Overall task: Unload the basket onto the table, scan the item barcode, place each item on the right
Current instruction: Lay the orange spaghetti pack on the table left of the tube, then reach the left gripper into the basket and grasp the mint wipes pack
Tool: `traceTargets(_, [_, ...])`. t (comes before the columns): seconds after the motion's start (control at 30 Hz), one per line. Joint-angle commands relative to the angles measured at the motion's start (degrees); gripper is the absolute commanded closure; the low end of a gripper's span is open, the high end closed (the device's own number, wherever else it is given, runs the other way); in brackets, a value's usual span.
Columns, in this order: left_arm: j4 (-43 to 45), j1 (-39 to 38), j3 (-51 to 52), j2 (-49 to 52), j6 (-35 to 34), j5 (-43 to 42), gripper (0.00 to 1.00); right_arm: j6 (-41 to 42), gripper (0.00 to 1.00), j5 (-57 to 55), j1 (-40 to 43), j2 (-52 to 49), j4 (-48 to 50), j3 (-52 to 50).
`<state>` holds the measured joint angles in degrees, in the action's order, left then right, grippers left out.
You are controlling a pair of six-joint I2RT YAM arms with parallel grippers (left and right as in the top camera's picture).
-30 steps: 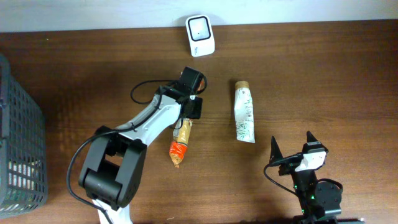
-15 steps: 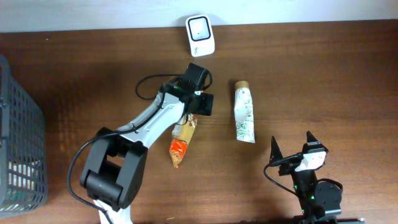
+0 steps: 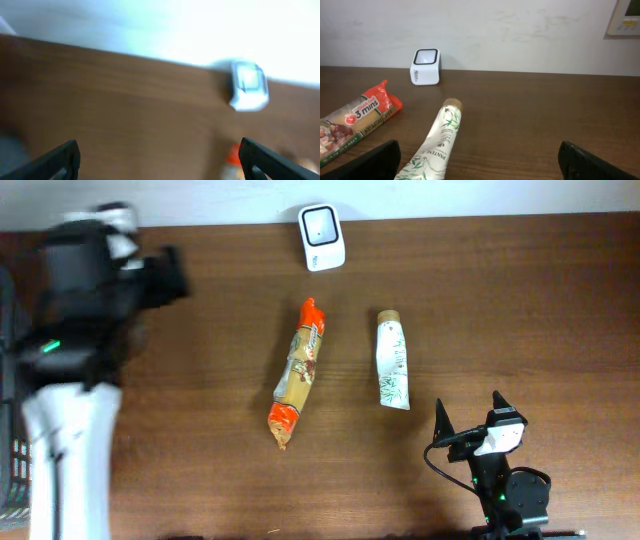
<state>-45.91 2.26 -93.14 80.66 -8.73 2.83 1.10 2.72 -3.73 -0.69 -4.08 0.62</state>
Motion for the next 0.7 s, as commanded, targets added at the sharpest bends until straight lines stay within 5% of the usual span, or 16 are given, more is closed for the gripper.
traceTargets(0.0, [0.0, 13.9, -1.3, -5.0, 0.9, 0.0, 0.01, 0.0, 0.01, 0.5, 0.4, 0.3, -0.2, -0.3])
traceTargets(0.3, [-3.0, 39.7, -1.2, -0.8, 2.2, 0.0, 0.01, 0.0, 0.01, 0.5, 0.4, 0.3, -0.2, -0.3])
traceTargets(0.47, [-8.3, 45.0, -1.2, 7.5, 6.3, 2.7, 0.01, 0.0, 0.01, 0.5, 0.4, 0.3, -0.2, -0.3])
traceTargets(0.67, [-14.3, 49.2, -0.5, 16.2, 2.5, 3.0, 0.0, 0.0, 0.01, 0.5, 0.4, 0.3, -0.2, -0.3])
